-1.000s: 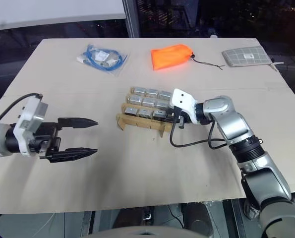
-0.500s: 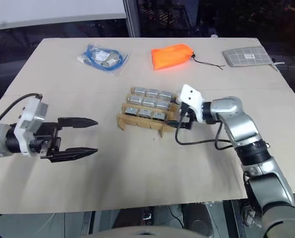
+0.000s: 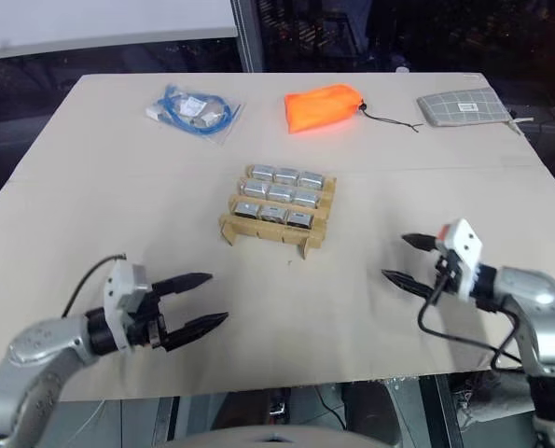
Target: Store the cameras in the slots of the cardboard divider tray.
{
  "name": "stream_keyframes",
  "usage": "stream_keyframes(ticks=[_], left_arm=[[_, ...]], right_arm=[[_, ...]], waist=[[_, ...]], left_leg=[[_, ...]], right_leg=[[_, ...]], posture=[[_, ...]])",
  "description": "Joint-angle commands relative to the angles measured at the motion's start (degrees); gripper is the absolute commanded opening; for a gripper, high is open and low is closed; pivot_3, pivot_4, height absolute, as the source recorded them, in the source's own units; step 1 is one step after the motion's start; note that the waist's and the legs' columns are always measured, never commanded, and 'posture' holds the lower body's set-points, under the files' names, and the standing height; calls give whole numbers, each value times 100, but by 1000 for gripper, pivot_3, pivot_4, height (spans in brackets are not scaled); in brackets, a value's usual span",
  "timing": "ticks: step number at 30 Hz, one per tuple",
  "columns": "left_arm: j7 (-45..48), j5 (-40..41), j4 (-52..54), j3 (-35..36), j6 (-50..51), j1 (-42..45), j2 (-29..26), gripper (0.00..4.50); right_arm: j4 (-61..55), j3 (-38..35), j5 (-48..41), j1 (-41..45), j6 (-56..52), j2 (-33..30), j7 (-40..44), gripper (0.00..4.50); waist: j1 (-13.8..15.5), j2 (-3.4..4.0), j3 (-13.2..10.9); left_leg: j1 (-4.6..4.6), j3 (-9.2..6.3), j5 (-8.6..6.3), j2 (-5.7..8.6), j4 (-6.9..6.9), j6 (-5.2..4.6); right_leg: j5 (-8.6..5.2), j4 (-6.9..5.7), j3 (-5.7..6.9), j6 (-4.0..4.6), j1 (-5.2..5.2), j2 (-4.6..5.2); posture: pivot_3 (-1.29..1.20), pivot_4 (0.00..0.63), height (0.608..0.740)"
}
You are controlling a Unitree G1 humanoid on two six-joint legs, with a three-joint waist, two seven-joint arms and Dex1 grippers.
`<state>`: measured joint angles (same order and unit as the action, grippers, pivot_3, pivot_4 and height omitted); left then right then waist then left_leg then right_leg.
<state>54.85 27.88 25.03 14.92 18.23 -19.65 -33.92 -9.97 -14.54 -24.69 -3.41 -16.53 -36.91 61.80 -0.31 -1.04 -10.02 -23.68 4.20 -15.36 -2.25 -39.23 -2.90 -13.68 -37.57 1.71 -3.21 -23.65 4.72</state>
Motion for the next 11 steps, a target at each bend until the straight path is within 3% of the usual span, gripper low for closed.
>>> stream_keyframes(ticks=[1,5,11], left_arm=[[-328,-462,-254,-23,-767,-245,278,4500],[-602,-618,-545,-1,-1205,-364,625,4500],[-649,-692,-623,-127,-1500,-438,672,4500]], right_arm=[[-388,-496,-326,-532,306,178,-158,4466],[-260,-634,-237,-1113,826,340,-175,4466],[-148,-625,-279,-1217,1096,343,-224,4466]], waist=[[-2,-2,2],[4,1,11],[-15,13,38]], left_leg=[[2,-1,-1,1,-1,-1],[3,1,-1,-5,-4,-3],[8,6,-1,-7,-9,-3]], right_leg=[[0,0,0,0,1,-3],[-6,0,-3,10,2,2],[-11,-6,-8,18,1,3]], posture=[[0,150,740],[0,150,740],[0,150,740]])
